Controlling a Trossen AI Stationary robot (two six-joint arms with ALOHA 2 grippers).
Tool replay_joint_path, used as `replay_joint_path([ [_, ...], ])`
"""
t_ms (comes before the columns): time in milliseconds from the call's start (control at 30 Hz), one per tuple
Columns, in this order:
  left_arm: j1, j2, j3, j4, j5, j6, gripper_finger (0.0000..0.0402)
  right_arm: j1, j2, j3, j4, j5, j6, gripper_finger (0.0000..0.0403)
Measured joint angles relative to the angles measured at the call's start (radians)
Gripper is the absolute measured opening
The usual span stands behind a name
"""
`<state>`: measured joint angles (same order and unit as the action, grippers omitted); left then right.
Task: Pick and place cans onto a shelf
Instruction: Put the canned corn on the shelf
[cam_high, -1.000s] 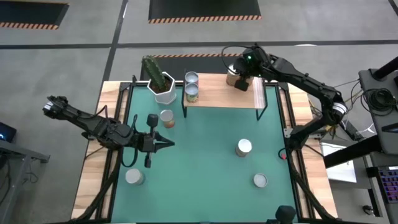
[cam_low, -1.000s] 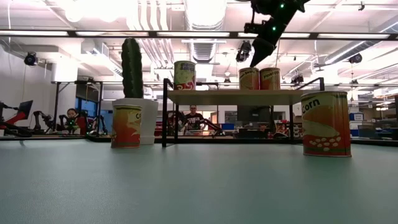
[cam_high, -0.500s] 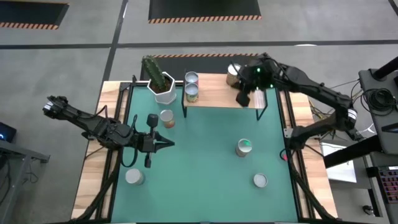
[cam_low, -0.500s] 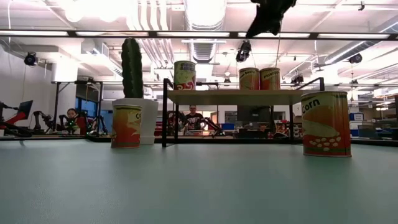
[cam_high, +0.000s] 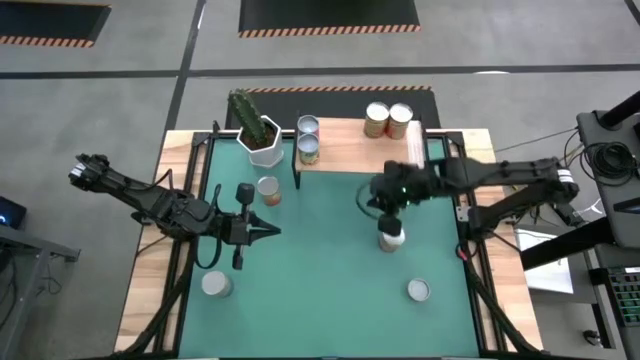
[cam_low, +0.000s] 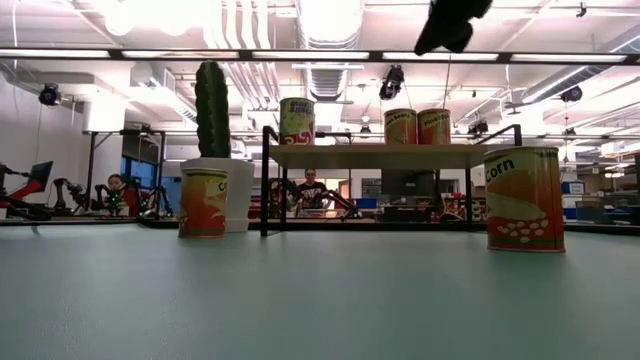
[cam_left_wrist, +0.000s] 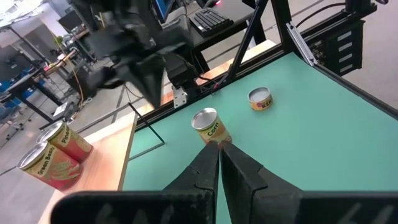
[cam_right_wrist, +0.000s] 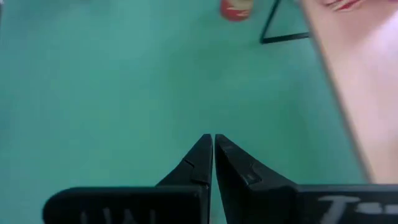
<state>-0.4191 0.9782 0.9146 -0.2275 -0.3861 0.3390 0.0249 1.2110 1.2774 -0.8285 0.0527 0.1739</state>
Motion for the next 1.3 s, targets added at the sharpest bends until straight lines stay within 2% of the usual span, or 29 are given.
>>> replay_joint_path([
  [200, 0.000, 0.000, 0.000, -0.004, 0.000, -0.012, 0.0000, 0.096, -0.058, -0.186, 0.158, 0.032, 0.093, 0.0009],
  [467, 0.000, 0.000, 0.000, -0.005, 0.001, -0.019, 0.0000, 0.179, -0.177, -0.375, 0.165, 0.161, 0.234, 0.0009],
  [667, 0.000, 0.000, 0.000, -0.005, 0.002, -0.023, 0.0000, 0.253, -0.264, -0.467, 0.169, 0.284, 0.302, 0.0009],
  [967, 0.000, 0.000, 0.000, -0.005, 0.002, -0.024, 0.0000, 0.272, -0.279, -0.514, 0.174, 0.295, 0.349, 0.0012],
  [1133, 0.000, 0.000, 0.000, -0.002, 0.002, -0.022, 0.0000, 0.272, -0.280, -0.514, 0.176, 0.288, 0.373, 0.0051],
  [1300, 0.000, 0.000, 0.000, 0.009, 0.002, -0.026, 0.0000, 0.272, -0.278, -0.514, 0.176, 0.287, 0.419, 0.0134],
])
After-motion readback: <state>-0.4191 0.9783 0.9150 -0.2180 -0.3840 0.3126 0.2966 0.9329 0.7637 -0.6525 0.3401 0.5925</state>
